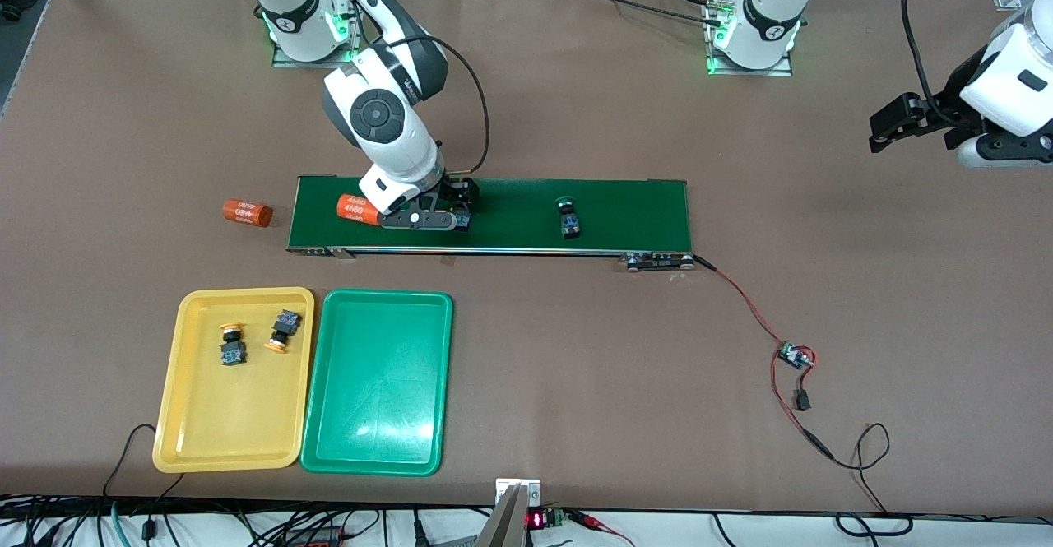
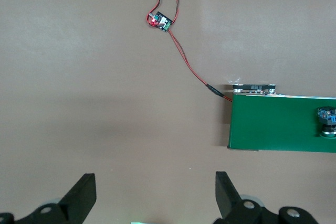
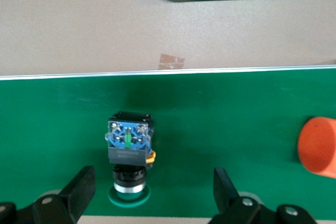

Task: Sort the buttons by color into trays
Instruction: 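Grasp the green-capped blue button on the belt with the right gripper, then carry the button into the green tray and open the right gripper, then return the right gripper to the belt and grasp the next button, then lift the button and carry it over the green tray with the right gripper, then lower the button into the green tray and open the right gripper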

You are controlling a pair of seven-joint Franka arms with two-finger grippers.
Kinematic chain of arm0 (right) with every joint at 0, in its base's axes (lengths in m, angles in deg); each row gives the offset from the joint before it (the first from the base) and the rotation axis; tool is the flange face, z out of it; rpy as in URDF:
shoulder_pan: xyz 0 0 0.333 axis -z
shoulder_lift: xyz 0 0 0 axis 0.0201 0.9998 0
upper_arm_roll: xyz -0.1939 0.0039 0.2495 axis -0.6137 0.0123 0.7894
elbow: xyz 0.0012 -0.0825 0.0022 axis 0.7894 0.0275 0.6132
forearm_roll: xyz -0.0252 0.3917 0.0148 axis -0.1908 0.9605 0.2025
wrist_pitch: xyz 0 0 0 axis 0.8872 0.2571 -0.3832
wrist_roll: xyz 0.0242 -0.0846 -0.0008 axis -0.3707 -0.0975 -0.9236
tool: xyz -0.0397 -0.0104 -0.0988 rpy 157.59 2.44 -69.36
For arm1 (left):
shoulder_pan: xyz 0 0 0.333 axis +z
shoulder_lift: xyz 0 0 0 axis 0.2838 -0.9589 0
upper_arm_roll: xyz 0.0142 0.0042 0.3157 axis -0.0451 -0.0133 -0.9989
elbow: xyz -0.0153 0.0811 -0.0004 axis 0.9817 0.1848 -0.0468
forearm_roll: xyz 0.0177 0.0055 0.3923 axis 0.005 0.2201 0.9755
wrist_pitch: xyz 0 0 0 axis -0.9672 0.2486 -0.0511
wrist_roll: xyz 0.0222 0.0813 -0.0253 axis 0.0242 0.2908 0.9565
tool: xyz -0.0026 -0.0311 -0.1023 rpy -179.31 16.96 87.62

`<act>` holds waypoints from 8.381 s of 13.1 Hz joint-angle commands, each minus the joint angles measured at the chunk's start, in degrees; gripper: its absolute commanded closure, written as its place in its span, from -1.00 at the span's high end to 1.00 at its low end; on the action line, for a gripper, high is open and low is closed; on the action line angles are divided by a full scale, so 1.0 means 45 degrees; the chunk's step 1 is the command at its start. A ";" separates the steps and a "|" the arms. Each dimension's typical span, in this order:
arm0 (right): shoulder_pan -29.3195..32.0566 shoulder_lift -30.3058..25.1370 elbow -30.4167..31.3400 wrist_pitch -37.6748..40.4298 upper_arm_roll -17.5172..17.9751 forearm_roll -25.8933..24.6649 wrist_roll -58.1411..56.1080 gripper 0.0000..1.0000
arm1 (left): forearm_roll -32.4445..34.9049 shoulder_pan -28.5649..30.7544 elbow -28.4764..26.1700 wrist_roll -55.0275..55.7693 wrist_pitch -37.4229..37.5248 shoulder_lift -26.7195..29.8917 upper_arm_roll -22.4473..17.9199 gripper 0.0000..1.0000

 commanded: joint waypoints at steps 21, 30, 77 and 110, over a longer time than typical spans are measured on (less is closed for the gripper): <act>0.0334 0.0675 -0.1895 0.1150 -0.0596 -0.1326 -0.0560 -0.77 | 0.0145 -0.0042 0.0409 -0.0315 0.0333 -0.0099 0.0085 1.00; 0.1135 0.2663 -0.5592 0.1727 -0.2000 -0.1228 -0.4463 -0.76 | 0.0164 -0.0022 0.0409 -0.0315 0.0333 -0.0099 0.0085 1.00; 0.0237 0.1123 -0.0711 -0.0345 0.0557 -0.1384 0.0532 0.95 | 0.0125 -0.0100 0.0605 -0.0316 0.0880 -0.0119 0.0105 1.00; 0.1075 0.4484 -0.5028 -0.3803 -0.2061 -0.1658 -0.3980 0.75 | 0.0028 0.0095 0.0429 -0.1956 -0.0116 -0.0177 -0.0032 1.00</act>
